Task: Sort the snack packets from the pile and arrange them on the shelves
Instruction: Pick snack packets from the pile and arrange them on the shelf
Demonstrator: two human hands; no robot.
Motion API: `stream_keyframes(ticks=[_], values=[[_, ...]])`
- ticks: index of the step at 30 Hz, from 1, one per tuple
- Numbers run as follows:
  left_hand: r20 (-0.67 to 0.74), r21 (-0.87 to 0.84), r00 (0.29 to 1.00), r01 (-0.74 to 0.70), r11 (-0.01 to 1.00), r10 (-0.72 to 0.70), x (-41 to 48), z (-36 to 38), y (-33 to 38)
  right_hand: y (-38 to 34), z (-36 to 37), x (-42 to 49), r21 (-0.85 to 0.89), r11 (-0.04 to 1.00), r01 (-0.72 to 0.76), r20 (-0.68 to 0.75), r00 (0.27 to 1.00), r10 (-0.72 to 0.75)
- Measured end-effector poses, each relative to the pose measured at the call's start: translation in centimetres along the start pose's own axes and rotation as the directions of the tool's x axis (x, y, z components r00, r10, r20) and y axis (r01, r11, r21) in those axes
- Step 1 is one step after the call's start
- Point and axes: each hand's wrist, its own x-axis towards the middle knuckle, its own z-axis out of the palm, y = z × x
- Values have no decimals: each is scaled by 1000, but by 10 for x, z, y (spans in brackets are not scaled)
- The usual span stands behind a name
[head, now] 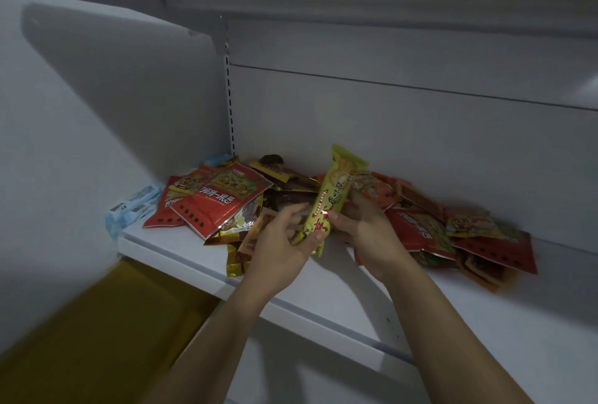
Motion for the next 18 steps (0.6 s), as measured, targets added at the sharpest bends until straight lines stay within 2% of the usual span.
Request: stream_keyframes(ticks=[5,7,10,13,15,18], values=[[68,43,997,-24,999,21,3,8,1,-2,-3,-13,52,999,11,-69,998,-8],[132,73,991,-40,997,30,6,11,3,-7,-11,-21,123,992,31,-203,979,-6],[222,71,975,-38,997,21,12,24,9,-18,-39,-40,151,983,106,-472,881,-23],[276,-105,961,51,993,-20,13,52,22,-33,-74,-75,67,992,110,-592,804,-49],[300,-253,953,130,959,-50,11,75,32,-43,-91,-103,27,997,75,-592,804,-44],[274,-336,961,142,931,-48,2,109,46,-55,-117,-143,40,995,86,-581,813,-47]])
